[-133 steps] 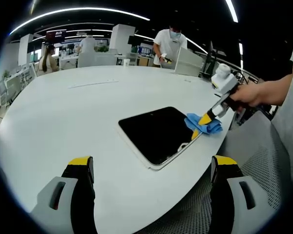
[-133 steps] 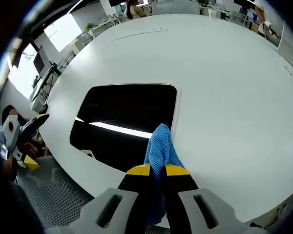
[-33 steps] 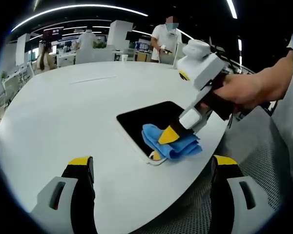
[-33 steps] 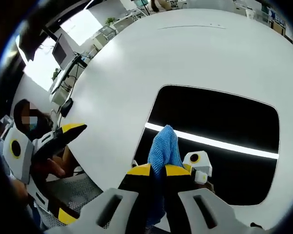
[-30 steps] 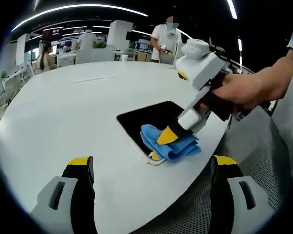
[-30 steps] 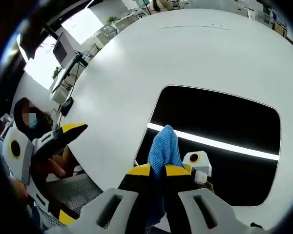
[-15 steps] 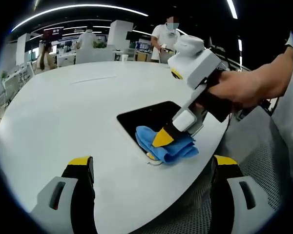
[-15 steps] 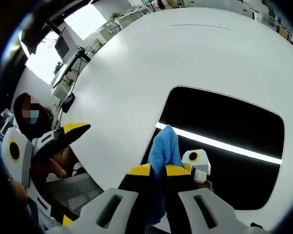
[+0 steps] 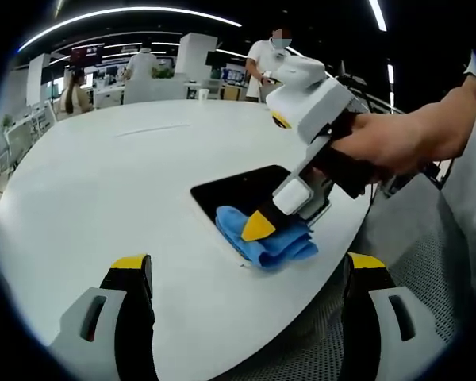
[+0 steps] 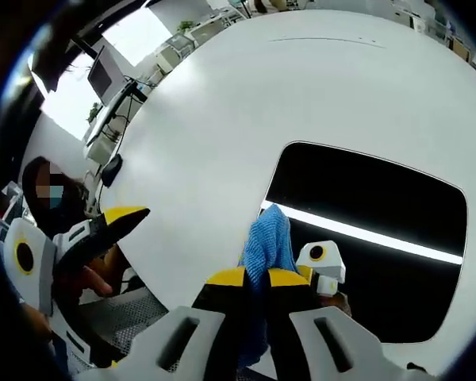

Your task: Wipe the mirror surface with the cleaning cloth until all visible marks leave the cleaned area.

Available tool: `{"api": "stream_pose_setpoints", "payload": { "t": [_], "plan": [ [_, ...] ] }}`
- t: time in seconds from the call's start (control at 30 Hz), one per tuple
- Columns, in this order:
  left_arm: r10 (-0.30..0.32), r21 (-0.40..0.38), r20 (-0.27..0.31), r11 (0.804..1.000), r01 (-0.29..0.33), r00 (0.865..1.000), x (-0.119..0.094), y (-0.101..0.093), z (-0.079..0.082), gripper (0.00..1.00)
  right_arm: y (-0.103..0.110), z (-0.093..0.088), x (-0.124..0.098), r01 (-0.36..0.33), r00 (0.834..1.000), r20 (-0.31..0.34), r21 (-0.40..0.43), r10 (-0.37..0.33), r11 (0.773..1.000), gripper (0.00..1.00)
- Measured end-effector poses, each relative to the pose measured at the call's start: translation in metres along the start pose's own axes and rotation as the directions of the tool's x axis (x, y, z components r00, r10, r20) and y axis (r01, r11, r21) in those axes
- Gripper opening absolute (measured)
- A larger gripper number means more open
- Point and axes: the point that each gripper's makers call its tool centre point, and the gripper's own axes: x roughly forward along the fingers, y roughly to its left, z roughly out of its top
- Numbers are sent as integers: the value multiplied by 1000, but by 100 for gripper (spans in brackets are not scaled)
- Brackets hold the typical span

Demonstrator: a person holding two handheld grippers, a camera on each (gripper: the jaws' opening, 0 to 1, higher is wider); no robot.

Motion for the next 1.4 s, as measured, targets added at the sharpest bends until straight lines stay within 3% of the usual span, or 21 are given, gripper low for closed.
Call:
{"api": "stream_pose_setpoints", "payload": {
  "t": [0.8, 1.4],
  "plan": [
    [-1, -2, -4, 1000, 1, 1000, 0, -1, 0, 99, 0, 1, 1, 9, 1000, 3, -33, -9, 999, 2],
    [-4, -2, -9, 1000, 4, 1000, 0, -1, -1, 99, -10, 26, 5, 14, 999, 29, -45, -12, 999, 2]
  ]
}}
